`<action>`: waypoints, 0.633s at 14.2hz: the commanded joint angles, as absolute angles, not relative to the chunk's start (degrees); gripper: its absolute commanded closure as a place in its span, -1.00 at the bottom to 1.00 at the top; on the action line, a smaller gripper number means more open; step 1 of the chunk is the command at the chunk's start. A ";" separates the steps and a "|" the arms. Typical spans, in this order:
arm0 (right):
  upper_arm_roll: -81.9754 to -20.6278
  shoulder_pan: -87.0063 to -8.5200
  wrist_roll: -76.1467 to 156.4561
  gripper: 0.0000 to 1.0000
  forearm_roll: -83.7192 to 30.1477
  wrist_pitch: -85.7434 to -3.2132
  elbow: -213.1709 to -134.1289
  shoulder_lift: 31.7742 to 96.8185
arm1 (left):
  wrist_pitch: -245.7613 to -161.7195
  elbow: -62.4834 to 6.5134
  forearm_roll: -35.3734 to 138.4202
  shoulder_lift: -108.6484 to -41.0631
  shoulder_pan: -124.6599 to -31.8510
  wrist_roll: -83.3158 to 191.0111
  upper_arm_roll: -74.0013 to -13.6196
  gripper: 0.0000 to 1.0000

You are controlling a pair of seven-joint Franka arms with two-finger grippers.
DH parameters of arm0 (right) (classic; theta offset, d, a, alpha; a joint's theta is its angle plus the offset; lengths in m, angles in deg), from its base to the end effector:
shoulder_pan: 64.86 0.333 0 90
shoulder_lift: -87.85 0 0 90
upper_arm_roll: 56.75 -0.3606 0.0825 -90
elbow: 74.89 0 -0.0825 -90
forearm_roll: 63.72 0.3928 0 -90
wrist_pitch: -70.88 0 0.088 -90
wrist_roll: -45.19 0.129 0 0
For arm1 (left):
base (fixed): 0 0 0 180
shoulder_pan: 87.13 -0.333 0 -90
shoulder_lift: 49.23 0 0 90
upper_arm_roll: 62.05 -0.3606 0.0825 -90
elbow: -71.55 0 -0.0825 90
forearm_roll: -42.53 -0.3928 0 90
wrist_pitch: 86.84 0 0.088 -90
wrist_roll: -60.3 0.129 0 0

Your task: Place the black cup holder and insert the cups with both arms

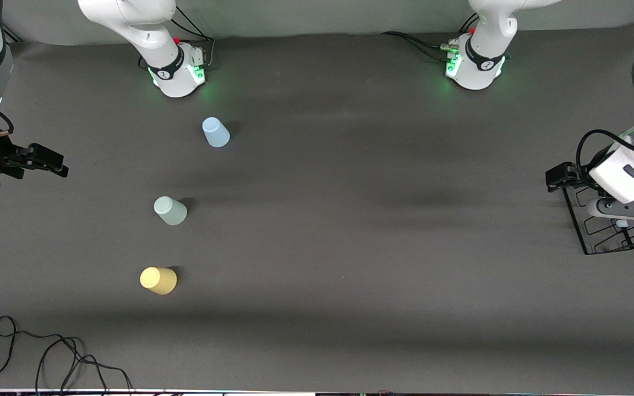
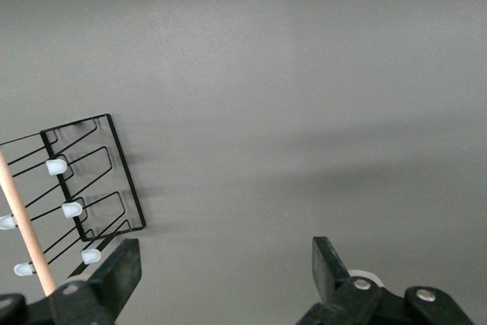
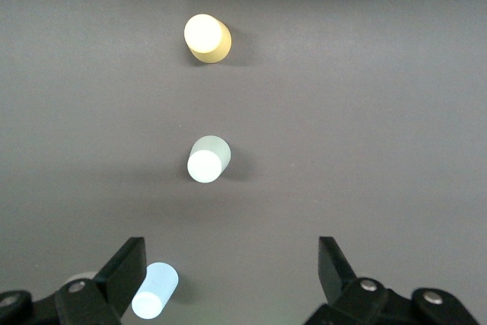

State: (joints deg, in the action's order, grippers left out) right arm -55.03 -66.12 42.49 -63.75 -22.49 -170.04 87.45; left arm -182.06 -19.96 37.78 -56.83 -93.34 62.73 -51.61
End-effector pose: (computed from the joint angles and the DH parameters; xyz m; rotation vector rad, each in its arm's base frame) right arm 0.5662 -0.0295 0.6049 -3.1399 0.0076 0.0597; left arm 0.6085 -0.0285 0.5655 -3.0746 0.1935 0.0997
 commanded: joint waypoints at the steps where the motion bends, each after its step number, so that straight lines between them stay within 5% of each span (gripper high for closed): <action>1: -55.43 -66.71 41.85 -1.00 -64.07 -22.55 -168.85 86.88 | -181.06 -19.15 38.40 -56.88 -93.28 62.49 -51.85 -1.00; 9: -55.34 -66.62 41.23 -1.00 -64.07 -21.15 -168.32 86.71 | -180.80 -19.15 38.40 -56.88 -93.28 62.67 -51.85 -1.00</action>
